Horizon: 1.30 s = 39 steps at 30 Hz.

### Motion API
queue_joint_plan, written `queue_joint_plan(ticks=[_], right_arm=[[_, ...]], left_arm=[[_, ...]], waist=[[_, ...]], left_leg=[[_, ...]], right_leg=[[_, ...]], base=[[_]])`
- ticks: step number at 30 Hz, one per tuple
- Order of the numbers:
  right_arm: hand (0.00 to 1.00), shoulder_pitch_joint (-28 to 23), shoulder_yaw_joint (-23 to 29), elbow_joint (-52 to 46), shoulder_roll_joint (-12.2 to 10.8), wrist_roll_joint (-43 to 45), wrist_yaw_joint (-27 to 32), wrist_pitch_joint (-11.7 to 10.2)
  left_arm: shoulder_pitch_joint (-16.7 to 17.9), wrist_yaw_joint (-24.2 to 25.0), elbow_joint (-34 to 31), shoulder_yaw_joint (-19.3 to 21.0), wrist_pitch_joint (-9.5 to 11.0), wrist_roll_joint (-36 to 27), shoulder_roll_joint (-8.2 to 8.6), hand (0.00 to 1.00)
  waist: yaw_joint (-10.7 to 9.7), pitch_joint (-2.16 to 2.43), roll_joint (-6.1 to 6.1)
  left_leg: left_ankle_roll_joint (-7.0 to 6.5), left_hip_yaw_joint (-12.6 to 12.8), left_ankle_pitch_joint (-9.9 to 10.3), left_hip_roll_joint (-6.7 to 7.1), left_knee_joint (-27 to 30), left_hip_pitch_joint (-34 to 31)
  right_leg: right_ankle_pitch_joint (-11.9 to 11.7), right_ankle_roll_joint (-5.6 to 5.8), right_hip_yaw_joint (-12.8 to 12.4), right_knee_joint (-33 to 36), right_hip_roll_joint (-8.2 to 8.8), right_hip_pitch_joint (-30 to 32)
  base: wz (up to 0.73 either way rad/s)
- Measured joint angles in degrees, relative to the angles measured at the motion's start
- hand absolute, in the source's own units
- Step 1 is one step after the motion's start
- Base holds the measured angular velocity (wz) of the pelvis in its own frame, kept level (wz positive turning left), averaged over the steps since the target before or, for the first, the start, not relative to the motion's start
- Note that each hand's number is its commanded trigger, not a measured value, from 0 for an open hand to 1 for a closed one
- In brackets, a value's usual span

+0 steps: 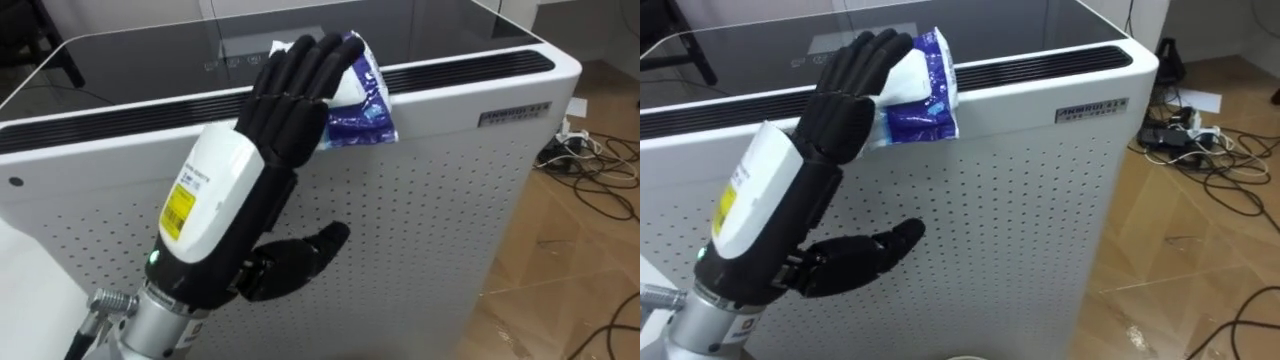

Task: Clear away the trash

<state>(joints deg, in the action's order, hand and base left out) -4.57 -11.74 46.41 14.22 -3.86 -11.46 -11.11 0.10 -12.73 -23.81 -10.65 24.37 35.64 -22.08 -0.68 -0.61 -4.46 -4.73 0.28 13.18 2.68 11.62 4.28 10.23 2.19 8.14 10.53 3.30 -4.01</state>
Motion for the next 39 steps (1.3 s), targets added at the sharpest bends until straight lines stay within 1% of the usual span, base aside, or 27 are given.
queue_joint_plan(ticks=[2,3,4,6,7,9,11,14,16,18,20,22,26,29,31,39], right_arm=[[1.0,-0.01,0.06,0.02,0.16,0.09,-0.01,-0.03],[1.0,-0.1,0.07,0.02,0.36,0.09,-0.01,-0.02],[1.0,-0.17,0.07,0.03,0.54,0.39,-0.01,-0.02],[1.0,-0.37,0.08,0.14,0.92,0.5,-0.01,-0.01],[1.0,-0.68,0.12,0.14,1.08,0.54,0.04,0.01],[1.0,-1.19,0.2,0.14,1.1,1.16,0.16,0.02],[1.0,-1.67,0.2,0.14,1.09,1.21,0.31,0.04],[1.0,-2.73,0.19,0.15,1.06,1.21,0.8,0.29],[1.0,-2.93,0.19,0.15,1.02,1.21,0.94,0.87],[1.0,-2.92,0.2,0.1,0.99,1.21,0.94,1.13],[1.0,-2.92,0.2,0.05,0.98,1.21,0.94,1.19],[1.0,-2.9,0.65,-0.05,0.58,1.21,0.96,1.19],[1.0,-2.92,1.75,-0.02,-0.59,1.47,1.52,1.19],[1.0,-2.93,1.74,-0.02,-0.61,1.43,1.59,1.19],[1.0,-2.93,1.73,0.01,-0.61,1.44,2.04,1.21],[1.0,-2.94,1.7,0.0,-0.57,1.43,2.95,1.23]], left_arm=[[-0.11,-0.02,-0.38,0.47,-0.02,0.55,-0.22,0.0],[-0.61,-0.05,-0.68,0.68,-0.04,1.37,-0.63,0.0],[-0.97,-0.09,-1.04,1.04,-0.1,2.35,-1.5,0.0],[-1.56,-0.19,-1.11,1.55,-0.39,4.05,-2.24,0.0],[-1.92,-0.38,-1.11,1.71,-0.74,5.34,-2.28,0.0],[-1.92,-0.74,-1.11,2.31,-1.18,7.55,-2.28,0.0],[-1.91,-1.09,-1.11,3.21,-1.6,8.22,-2.29,0.0],[-1.92,-3.28,-1.09,4.63,-1.88,9.07,-2.08,0.0],[-1.92,-4.81,-1.06,5.45,-2.02,9.07,-1.93,0.0],[-1.93,-5.7,-1.08,6.59,-2.1,10.28,-1.68,0.0],[-1.93,-6.89,-1.08,7.62,-2.39,11.08,-1.51,0.0],[-1.93,-7.91,-1.11,8.9,-2.84,11.45,-1.29,0.0],[-1.94,-9.0,-2.05,9.29,-3.19,12.49,-1.15,0.0],[-1.97,-10.01,-2.05,9.41,-3.37,12.57,-1.16,0.0],[-1.98,-10.91,-2.05,9.41,-3.9,12.8,-1.18,0.0],[-1.97,-11.49,-2.04,9.32,-4.43,12.78,-1.27,0.0]], waist=[[-0.5,0.05,-0.27],[-0.52,0.05,-0.4],[-0.56,0.1,-0.48],[-0.56,0.15,-0.54],[-0.48,0.13,-0.51],[-0.37,0.08,-0.41],[-0.01,0.07,-0.4],[0.94,0.03,-0.33],[1.45,-0.03,-0.19],[2.42,0.04,-0.09],[2.75,0.07,-0.01],[2.84,0.15,0.13],[2.84,0.25,0.08],[2.81,0.34,-0.06],[2.81,0.34,-0.07],[2.76,0.3,-0.2]], left_leg=[[0.0,0.14,0.0,-0.01,-0.04,0.03],[-0.01,0.08,-0.01,-0.02,-0.09,0.03],[0.0,0.02,-0.01,-0.03,-0.11,0.03],[0.01,0.17,-0.02,-0.05,-0.12,0.05],[0.03,0.17,-0.03,-0.06,-0.17,0.08],[0.07,0.15,-0.07,-0.07,-0.24,0.19],[0.09,0.07,-0.08,-0.08,-0.32,0.22],[0.09,0.08,-0.08,-0.11,-0.33,0.3],[0.09,0.19,-0.08,-0.12,-0.33,0.29],[0.09,0.08,-0.08,-0.12,-0.32,0.27],[0.09,0.0,-0.08,-0.12,-0.32,0.25],[0.09,-0.48,-0.08,-0.08,-0.24,0.07],[0.09,-0.58,-0.08,-0.07,-0.17,-0.01],[0.1,-0.55,-0.08,-0.06,-0.21,0.28],[0.1,-0.51,-0.08,-0.07,-0.21,0.52],[0.1,-0.48,-0.08,-0.08,-0.32,0.83]], right_leg=[[-0.04,0.0,-0.1,0.01,0.0,0.02],[-0.05,0.0,-0.11,0.06,0.0,0.06],[-0.06,0.0,-0.08,0.09,0.0,0.06],[-0.06,-0.01,-0.16,0.1,-0.04,0.07],[-0.06,-0.01,-0.16,0.11,-0.05,0.09],[-0.06,-0.01,-0.16,0.1,-0.07,0.03],[-0.07,-0.03,-0.13,0.07,-0.09,0.01],[-0.08,-0.04,-0.11,0.07,-0.13,0.02],[-0.08,-0.04,-0.06,0.07,-0.13,0.02],[-0.08,-0.05,-0.09,0.08,-0.13,0.02],[-0.09,-0.05,-0.05,0.08,-0.12,0.01],[-0.09,-0.05,0.16,0.07,-0.08,-0.03],[-0.11,-0.08,0.25,0.02,-0.08,-0.03],[-0.12,-0.07,0.18,0.0,-0.07,-0.34],[-0.12,-0.07,0.2,-0.11,-0.06,-0.76],[-0.23,-0.08,0.32,-0.05,-0.1,-0.9]], base=[[-0.04],[0.0],[0.0],[0.0],[0.0],[0.0],[0.0],[-0.03],[0.0],[0.0],[0.02],[0.08],[0.02],[0.0],[0.0],[0.0]])
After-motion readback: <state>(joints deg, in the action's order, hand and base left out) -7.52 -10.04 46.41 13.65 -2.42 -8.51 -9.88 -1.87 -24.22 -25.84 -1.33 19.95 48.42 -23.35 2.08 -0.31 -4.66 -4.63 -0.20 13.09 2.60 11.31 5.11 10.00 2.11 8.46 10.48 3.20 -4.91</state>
